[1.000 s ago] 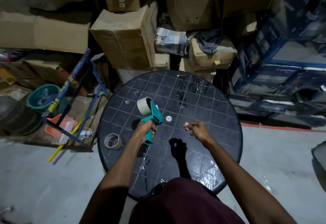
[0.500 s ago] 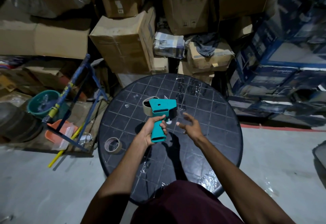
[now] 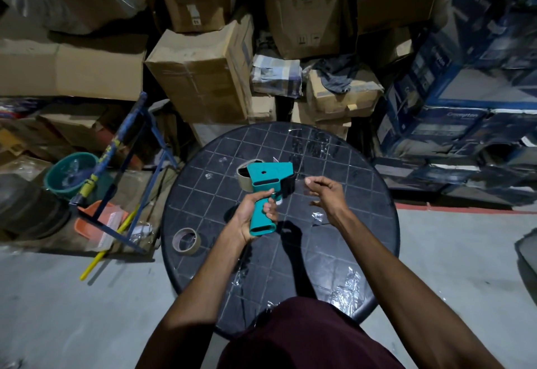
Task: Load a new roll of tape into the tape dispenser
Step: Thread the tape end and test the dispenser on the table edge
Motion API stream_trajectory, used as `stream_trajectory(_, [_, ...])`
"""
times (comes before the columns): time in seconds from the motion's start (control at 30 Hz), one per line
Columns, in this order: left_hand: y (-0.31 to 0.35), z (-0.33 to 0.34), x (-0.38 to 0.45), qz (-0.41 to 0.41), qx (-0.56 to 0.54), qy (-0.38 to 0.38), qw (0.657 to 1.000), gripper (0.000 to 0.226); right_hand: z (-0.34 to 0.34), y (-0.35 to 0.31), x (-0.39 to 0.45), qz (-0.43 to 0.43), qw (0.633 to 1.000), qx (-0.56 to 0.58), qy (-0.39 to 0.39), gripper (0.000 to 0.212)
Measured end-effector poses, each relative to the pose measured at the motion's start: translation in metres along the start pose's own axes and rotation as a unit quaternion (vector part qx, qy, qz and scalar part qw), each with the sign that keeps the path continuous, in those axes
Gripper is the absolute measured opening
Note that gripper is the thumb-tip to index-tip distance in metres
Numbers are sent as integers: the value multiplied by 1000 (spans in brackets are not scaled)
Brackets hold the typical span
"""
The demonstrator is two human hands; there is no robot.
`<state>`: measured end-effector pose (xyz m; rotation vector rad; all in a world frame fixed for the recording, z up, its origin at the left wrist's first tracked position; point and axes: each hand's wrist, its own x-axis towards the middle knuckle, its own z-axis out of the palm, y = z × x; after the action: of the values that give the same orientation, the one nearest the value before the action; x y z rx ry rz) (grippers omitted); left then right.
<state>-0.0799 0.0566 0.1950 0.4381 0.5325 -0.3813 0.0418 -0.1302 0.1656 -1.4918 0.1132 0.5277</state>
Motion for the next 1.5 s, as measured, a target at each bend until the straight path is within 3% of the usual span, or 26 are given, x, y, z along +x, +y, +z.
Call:
stream_trajectory(0.2, [-7,4,0,-8,-24,-26,999,8,4,-14,-1,-68,996,-33,52,10])
stream_trajectory(0.27, [-11,7,-1,-7,-19,-40,999,19,7,-20,-2,-85,994,-31,67,13])
stream_trajectory(0.33, [-14,10,-1,-10,-11,-46,999,28,8,-23,-1,-101,992,-33,63,13])
stream_trajectory(0.47, [-12,17,-5,-10,50,5,999,21,-1,-18,-2,-91,996,-3,17,9])
stream_trajectory(0.63, [-6,28,-14,-1,173,75,982,26,-24,0,-5,68,994,66,-49,29])
stream_trajectory(0.73, [-4,32,-12,-7,228,88,970,28,-26,8,-8,228,972,-5,-60,43])
stream_trajectory(0.83, [-4,34,-8,-8,287,96,953,28,-24,9,-13,334,934,-13,-123,79])
stream_trajectory(0.87, [-4,35,-8,-8,302,97,948,27,-24,7,-14,344,929,-12,-137,78])
stream_trajectory(0.97, [-4,37,-7,-9,325,93,941,26,-26,6,-16,346,926,-25,-147,36])
stream_trajectory(1.03, [-4,37,-7,-8,330,94,939,26,-27,5,-17,343,928,-23,-146,24])
stream_trajectory(1.1, [-2,38,-7,-5,333,97,938,26,-28,4,-16,345,928,-4,-138,37])
stream_trajectory(1.2, [1,38,-7,-4,335,95,937,25,-29,3,-15,338,933,22,-119,75])
stream_trajectory(1.27, [2,38,-7,-6,337,95,937,25,-29,0,-16,333,934,24,-126,81])
stream_trajectory(1.33, [2,37,-8,-8,336,95,937,25,-27,-2,-19,334,932,16,-138,65])
stream_trajectory(1.43, [2,37,-9,-8,340,97,935,25,-25,0,-20,331,934,0,-132,26])
stream_trajectory(1.5, [2,35,-11,-8,343,98,934,24,-25,6,-19,331,936,0,-118,19])
